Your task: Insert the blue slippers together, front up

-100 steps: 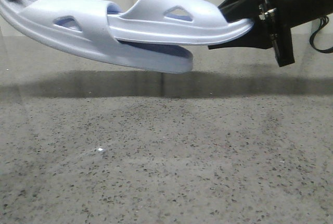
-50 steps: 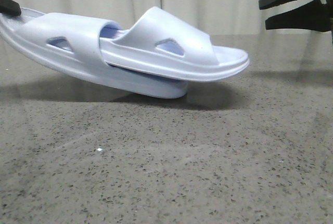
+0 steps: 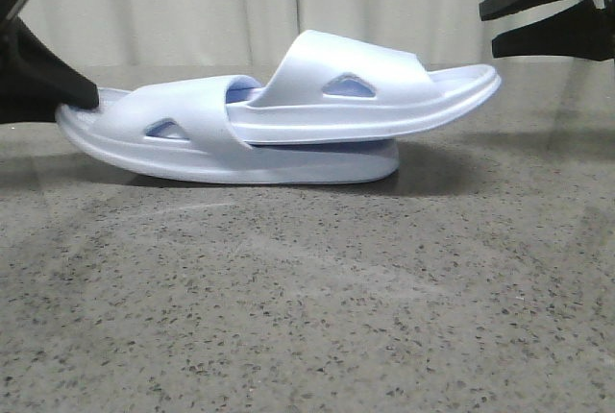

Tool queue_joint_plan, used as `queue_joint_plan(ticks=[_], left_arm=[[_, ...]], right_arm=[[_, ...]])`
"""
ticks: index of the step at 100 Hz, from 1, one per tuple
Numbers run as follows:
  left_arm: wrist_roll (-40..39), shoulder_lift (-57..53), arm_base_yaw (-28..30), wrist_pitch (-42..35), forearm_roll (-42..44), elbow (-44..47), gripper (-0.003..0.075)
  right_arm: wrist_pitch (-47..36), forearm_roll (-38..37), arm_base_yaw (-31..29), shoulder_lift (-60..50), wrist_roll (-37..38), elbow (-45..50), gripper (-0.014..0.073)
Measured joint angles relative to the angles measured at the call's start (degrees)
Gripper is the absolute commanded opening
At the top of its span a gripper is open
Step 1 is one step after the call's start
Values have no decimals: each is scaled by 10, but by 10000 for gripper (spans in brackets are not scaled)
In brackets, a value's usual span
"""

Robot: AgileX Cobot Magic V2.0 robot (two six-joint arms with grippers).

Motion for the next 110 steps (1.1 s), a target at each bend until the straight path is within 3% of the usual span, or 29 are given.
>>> queue_joint_plan(ticks=[23, 31, 50, 67, 77, 86, 88, 110], left_arm=[[62, 17, 0, -5, -1, 0, 491], [68, 17, 0, -5, 9, -8, 542], [71, 0, 0, -3, 64, -54, 472], [73, -50, 12, 3, 111, -91, 323], [73, -84, 15, 4, 121, -96, 181], [73, -115, 16, 6, 123, -97, 16], [73, -122, 17, 6, 125, -97, 18], [58, -197, 17, -18, 166, -97, 15]], right_arm=[[0, -24, 0, 0, 0, 0, 195], [0, -28, -1, 0, 0, 0, 195], [3, -49, -27, -5, 0, 0, 195], [4, -53, -55, -30, 0, 0, 179], [5, -53, -59, -47, 0, 0, 80], [6, -54, -59, -62, 0, 0, -80], [6, -54, -59, -65, 0, 0, -109], [2, -58, -27, -122, -16, 0, -78]])
